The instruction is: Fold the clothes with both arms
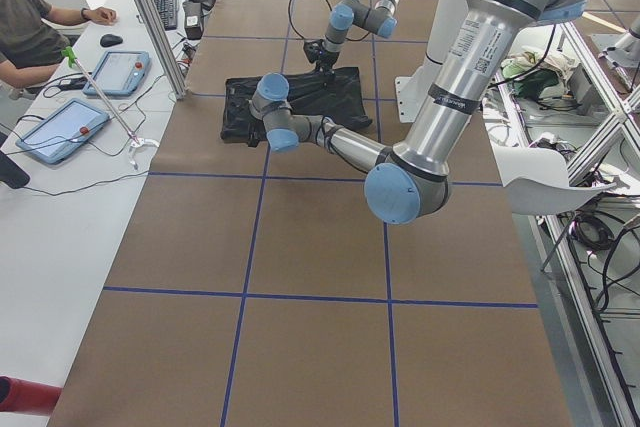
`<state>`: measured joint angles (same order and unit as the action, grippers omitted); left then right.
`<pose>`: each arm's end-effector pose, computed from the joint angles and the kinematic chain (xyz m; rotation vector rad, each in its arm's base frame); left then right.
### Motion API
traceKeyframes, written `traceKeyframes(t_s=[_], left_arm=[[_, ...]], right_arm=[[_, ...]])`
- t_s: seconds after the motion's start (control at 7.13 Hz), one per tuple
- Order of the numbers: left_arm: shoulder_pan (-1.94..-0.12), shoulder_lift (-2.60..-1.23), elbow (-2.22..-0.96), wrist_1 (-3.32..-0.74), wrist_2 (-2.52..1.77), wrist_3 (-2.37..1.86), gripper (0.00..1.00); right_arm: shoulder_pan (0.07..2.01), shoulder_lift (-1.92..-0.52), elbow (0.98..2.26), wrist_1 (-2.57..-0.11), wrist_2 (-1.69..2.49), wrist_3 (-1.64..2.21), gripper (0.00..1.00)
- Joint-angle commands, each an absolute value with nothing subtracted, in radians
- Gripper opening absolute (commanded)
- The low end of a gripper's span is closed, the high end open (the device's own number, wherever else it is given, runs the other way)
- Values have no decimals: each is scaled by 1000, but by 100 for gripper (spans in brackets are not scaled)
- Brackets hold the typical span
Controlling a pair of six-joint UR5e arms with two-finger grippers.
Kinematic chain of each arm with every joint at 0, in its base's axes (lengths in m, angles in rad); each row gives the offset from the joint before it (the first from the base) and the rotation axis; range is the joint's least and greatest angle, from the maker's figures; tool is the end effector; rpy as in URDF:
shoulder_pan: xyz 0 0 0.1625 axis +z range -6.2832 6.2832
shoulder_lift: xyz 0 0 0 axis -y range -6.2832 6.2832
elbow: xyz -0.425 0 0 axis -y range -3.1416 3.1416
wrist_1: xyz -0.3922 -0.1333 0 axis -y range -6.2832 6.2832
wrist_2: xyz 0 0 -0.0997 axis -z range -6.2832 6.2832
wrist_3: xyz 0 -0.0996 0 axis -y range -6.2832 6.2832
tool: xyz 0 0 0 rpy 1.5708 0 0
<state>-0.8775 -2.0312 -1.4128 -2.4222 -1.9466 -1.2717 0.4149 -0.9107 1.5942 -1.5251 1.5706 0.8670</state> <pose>0.3655 -0.5912 0.3728 0.3561 1.1349 -0.2923 -0.5918 -0.4064 0.2584 0.3884 -0.6200 -0.2759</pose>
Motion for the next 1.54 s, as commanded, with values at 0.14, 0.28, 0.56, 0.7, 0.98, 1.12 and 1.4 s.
traceKeyframes(t_s=[0.14, 0.28, 0.56, 0.7, 0.98, 1.12, 1.4], left_arm=[[-873, -2033, -1414, -2422, -1947, -1273, 100], [-873, -2033, -1414, -2422, -1947, -1273, 100], [-871, -2036, -1416, -2421, -1947, -1272, 100], [-871, -2043, -1414, -2415, -1947, -1272, 100], [-871, -2048, -1414, -2413, -1947, -1272, 100], [-870, -2048, -1414, -2411, -1947, -1272, 100], [-870, -2048, -1414, -2413, -1947, -1272, 100]], right_arm=[[521, -984, 1618, -1522, 1664, 779, 98], [540, -1035, 1650, -1522, 1666, 738, 98], [557, -1165, 1760, -1522, 1670, 700, 98], [580, -1187, 1813, -1535, 1683, 662, 98], [592, -1056, 1728, -1536, 1720, 670, 99], [588, -955, 1630, -1531, 1717, 678, 99], [571, -913, 1623, -1525, 1718, 684, 99]])
